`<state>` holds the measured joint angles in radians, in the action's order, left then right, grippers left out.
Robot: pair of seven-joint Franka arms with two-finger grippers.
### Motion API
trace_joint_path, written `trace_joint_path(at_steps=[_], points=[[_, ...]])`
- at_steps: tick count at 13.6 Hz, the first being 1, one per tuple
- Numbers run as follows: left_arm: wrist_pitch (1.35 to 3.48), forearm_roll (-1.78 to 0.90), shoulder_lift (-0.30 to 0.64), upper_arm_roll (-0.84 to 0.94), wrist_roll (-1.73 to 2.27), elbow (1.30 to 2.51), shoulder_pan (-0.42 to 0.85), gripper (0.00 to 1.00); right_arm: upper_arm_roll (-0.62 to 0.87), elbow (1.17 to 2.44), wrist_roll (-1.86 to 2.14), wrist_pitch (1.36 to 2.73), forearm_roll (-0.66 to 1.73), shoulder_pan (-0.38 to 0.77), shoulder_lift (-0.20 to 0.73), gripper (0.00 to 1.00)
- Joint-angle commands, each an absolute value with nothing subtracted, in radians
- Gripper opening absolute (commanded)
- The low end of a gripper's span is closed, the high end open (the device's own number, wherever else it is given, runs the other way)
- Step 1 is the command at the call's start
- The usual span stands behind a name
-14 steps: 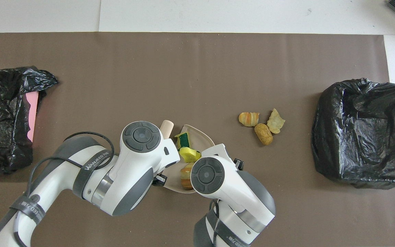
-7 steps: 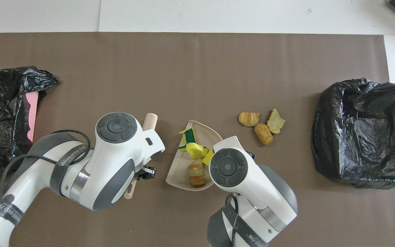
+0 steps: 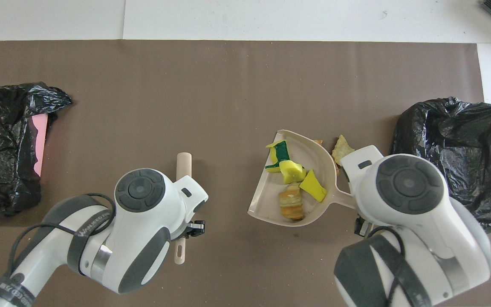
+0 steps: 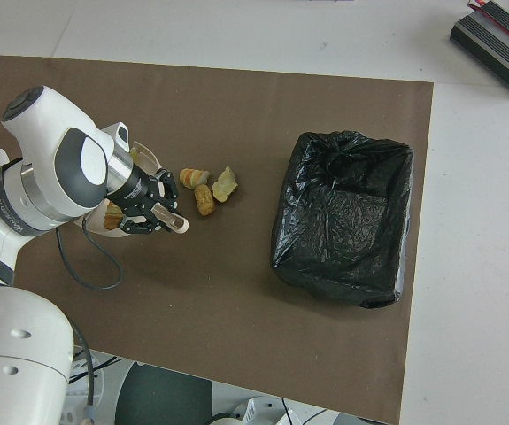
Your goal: Sweep and dump trash in bin
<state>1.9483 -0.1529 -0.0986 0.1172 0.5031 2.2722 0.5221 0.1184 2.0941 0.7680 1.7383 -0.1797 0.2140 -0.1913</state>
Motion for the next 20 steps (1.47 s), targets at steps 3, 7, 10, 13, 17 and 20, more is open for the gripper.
trace_joint_path(at_steps=[3,7,10,13,17,20], points=[[2.066,-0.271,-0.29,0.109,0.653,2.482,0.73,0.0,-0.018,2.049,1.004,1.735,-0.173,0.048,-0.252,0.0],[2.193,-0.33,-0.287,0.11,0.823,2.557,0.921,0.0,-0.22,2.04,1.184,1.793,-0.193,0.023,-0.242,0.0],[2.204,-0.359,-0.273,0.112,0.865,2.559,0.957,0.0,-0.268,2.034,1.386,1.905,-0.257,-0.098,-0.224,0.0],[2.206,-0.371,-0.256,0.112,0.867,2.559,0.971,0.0,-0.276,2.023,1.523,2.029,-0.297,-0.204,-0.169,0.0],[2.206,-0.434,-0.238,0.11,0.81,2.556,0.976,0.0,-0.276,1.979,1.641,2.146,-0.371,-0.262,-0.069,0.0],[2.207,-0.436,-0.238,0.112,0.807,2.556,0.976,0.09,-0.275,1.979,1.654,2.192,-0.52,-0.247,-0.032,0.0]])
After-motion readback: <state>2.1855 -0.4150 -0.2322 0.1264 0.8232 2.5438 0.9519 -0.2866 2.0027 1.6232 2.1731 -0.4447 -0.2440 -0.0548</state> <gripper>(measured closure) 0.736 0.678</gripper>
